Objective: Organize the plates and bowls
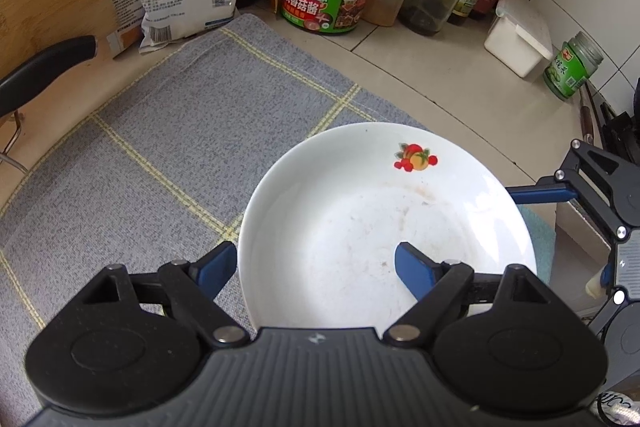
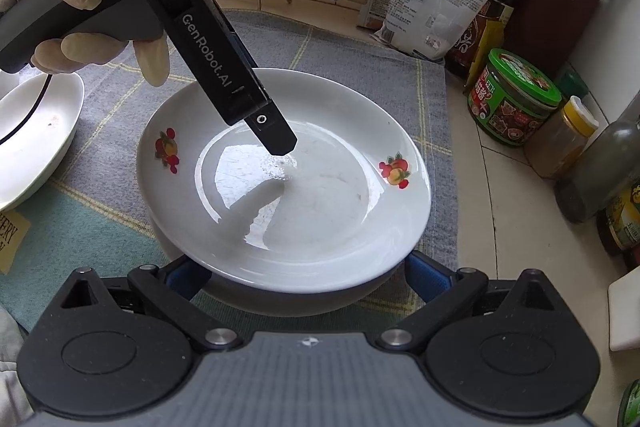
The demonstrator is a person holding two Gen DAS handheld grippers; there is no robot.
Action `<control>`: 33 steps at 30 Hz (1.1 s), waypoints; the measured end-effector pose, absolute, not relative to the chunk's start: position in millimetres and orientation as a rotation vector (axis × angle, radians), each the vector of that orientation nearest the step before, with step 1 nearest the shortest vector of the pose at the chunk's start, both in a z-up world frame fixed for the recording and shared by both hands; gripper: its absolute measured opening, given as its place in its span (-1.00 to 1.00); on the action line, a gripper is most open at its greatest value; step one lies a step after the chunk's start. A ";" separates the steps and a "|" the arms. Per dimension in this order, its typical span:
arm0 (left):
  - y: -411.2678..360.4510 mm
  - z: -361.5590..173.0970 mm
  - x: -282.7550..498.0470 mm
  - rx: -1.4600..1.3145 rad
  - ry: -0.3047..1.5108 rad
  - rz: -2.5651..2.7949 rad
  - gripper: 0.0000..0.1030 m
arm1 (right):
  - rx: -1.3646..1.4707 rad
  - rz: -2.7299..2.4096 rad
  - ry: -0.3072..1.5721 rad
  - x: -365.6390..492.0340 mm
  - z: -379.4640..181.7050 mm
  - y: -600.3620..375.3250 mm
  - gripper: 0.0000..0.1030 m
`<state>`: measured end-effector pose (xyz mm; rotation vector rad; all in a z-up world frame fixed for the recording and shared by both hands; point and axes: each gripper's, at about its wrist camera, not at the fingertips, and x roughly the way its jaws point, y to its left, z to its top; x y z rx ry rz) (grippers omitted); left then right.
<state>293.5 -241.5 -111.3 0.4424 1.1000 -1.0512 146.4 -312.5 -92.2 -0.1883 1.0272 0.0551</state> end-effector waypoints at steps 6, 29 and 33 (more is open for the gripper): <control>-238.0 -107.0 292.0 0.448 1.083 -1.045 0.67 | -0.186 0.055 1.034 146.4 -91.7 -311.6 1.00; -223.4 -92.3 280.6 0.490 1.005 -1.009 0.67 | -0.131 0.080 1.033 137.6 -83.3 -311.8 1.00; -217.6 -85.0 272.8 0.500 0.956 -0.992 0.74 | -0.111 0.032 1.003 138.5 -76.7 -317.9 1.00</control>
